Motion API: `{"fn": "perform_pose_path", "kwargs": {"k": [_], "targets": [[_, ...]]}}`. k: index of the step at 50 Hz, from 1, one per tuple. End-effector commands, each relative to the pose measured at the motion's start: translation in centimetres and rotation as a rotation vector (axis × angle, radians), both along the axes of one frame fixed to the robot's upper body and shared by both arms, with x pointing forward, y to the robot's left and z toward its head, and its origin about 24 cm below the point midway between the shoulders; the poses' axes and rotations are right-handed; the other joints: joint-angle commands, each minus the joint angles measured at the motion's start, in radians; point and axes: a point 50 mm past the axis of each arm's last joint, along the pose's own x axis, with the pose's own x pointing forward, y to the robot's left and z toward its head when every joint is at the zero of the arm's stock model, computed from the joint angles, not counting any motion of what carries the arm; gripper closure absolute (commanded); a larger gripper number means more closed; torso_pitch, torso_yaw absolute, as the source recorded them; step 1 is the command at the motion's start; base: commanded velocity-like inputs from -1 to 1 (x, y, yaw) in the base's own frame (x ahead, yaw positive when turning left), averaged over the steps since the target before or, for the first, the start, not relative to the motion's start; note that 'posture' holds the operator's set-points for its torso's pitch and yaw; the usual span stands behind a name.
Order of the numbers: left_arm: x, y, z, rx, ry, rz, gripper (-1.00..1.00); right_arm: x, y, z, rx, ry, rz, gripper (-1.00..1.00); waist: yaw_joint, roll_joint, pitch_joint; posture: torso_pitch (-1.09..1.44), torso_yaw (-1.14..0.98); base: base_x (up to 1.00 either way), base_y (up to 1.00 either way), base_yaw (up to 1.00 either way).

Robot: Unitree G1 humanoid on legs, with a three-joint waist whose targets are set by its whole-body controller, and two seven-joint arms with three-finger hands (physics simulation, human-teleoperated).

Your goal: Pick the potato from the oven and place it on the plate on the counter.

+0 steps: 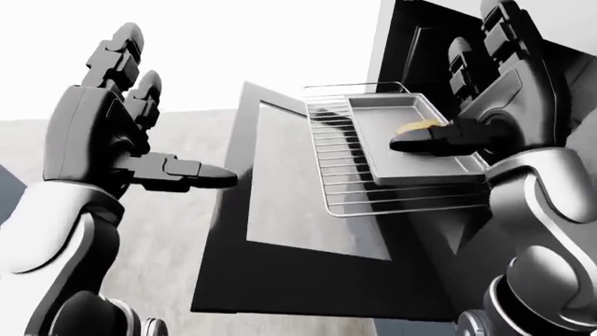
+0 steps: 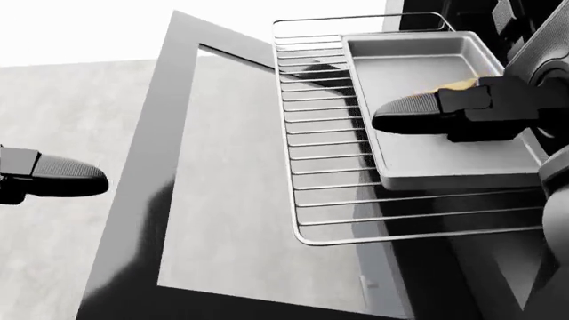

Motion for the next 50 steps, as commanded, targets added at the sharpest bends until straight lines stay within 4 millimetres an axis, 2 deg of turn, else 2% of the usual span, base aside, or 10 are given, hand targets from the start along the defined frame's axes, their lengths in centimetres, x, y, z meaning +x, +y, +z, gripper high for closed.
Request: {"fn": "perform_pose_path", "kwargs": {"k": [1, 5, 6, 7, 10, 12, 13, 19, 38, 50], "targets": [[-0.3, 0.0, 1.0, 0.008, -0.042, 0.007, -1.00, -0.4, 0.3, 0.9, -0.006, -0.047, 0.012, -1.00, 0.000, 0.007, -0.028, 0.00, 0.00, 0.29, 0.00, 0.00], [-0.5, 0.1, 1.4, 0.010, -0.050, 0.010, -1.00, -0.5, 0.0, 1.1, 0.012, -0.044, 0.005, -1.00, 0.015, 0.001, -0.015, 0.00, 0.00, 0.29, 0.00, 0.00], [-0.6, 0.0, 1.4, 0.010, -0.050, 0.009, -1.00, -0.5, 0.0, 1.1, 0.016, -0.044, 0.005, -1.00, 0.013, -0.010, 0.014, 0.00, 0.00, 0.00, 0.00, 0.00], [-0.5, 0.0, 1.3, 0.011, -0.050, 0.008, -1.00, -0.5, 0.0, 1.1, 0.017, -0.046, 0.006, -1.00, 0.009, -0.013, 0.002, 0.00, 0.00, 0.00, 0.00, 0.00], [-0.5, 0.0, 1.2, 0.009, -0.051, 0.007, -1.00, -0.7, 0.0, 1.4, 0.013, -0.055, 0.008, -1.00, 0.018, -0.049, 0.013, 0.00, 0.00, 0.00, 0.00, 0.00], [-0.5, 0.1, 1.2, 0.008, -0.050, 0.005, -1.00, -0.8, -0.1, 1.5, 0.012, -0.059, 0.006, -1.00, 0.026, -0.102, 0.002, 0.00, 0.00, 0.00, 0.00, 0.00], [-0.5, 0.1, 1.2, 0.008, -0.051, 0.005, -1.00, -0.8, -0.1, 1.5, 0.011, -0.058, 0.006, -1.00, 0.027, -0.076, 0.008, 0.00, 0.00, 0.00, 0.00, 0.00], [-0.6, 0.2, 1.1, 0.006, -0.051, 0.011, -1.00, -0.6, 0.0, 1.5, 0.010, -0.058, 0.007, -1.00, 0.025, -0.058, -0.014, 0.00, 0.00, 0.00, 0.00, 0.00], [-0.8, 0.6, 1.1, 0.006, -0.050, 0.019, -1.00, 1.3, -1.8, 3.1, -0.194, 0.033, -0.106, -1.00, 0.016, -0.061, -0.008, 0.00, 0.00, 0.00, 0.00, 0.00], [-0.5, 0.4, 0.6, 0.004, -0.044, 0.013, -1.00, 5.1, -2.6, 5.1, -0.655, 0.016, -0.254, -1.00, 0.015, -0.056, -0.010, 0.00, 0.00, 0.00, 0.00, 0.00]]}}
